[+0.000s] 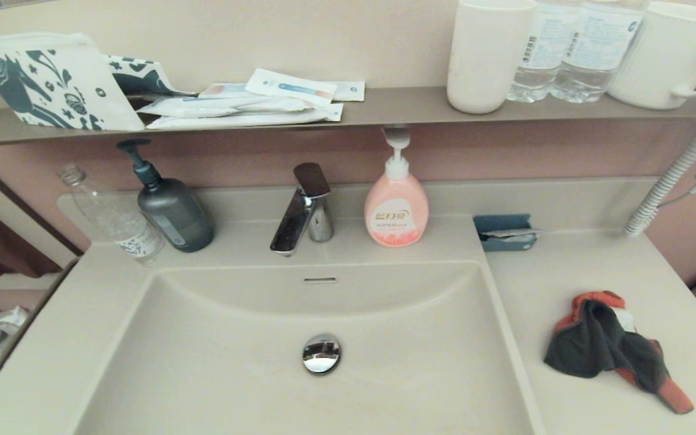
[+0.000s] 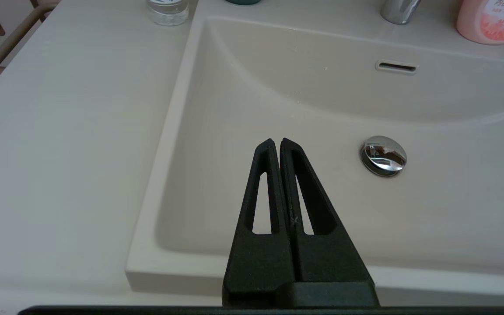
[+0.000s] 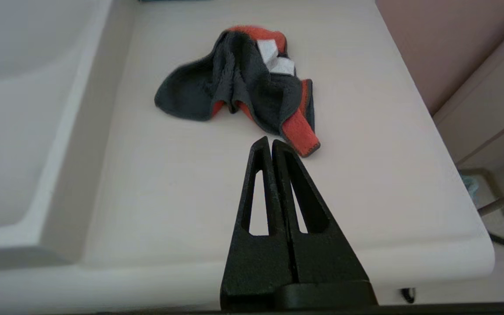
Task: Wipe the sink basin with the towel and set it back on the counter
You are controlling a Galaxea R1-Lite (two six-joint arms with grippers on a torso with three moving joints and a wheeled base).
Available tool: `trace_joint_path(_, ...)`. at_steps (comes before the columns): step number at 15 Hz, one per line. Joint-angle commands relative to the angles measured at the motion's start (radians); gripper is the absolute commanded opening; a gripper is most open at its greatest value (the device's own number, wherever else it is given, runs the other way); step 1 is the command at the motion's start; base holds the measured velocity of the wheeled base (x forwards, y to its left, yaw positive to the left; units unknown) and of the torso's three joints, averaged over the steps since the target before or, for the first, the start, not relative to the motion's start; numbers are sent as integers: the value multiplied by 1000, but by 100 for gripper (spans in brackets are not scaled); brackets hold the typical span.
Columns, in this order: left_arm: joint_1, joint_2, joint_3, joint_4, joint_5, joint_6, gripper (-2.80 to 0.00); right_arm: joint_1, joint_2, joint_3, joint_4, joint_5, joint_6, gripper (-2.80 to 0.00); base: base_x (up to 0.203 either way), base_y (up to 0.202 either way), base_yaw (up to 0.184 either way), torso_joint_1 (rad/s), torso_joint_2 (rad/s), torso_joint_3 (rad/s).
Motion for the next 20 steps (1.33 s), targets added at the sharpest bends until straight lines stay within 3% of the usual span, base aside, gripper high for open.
trace_joint_path(1,-1,1,0,0,1,-1,-280,0,2,27,-25,6,-7,-280,0,0,0,0,0,0)
trace_joint_path(20,0,1,0,0,1,-1,-280,2,2,34,-50,16,24,-280,0,0,0,0,0,0)
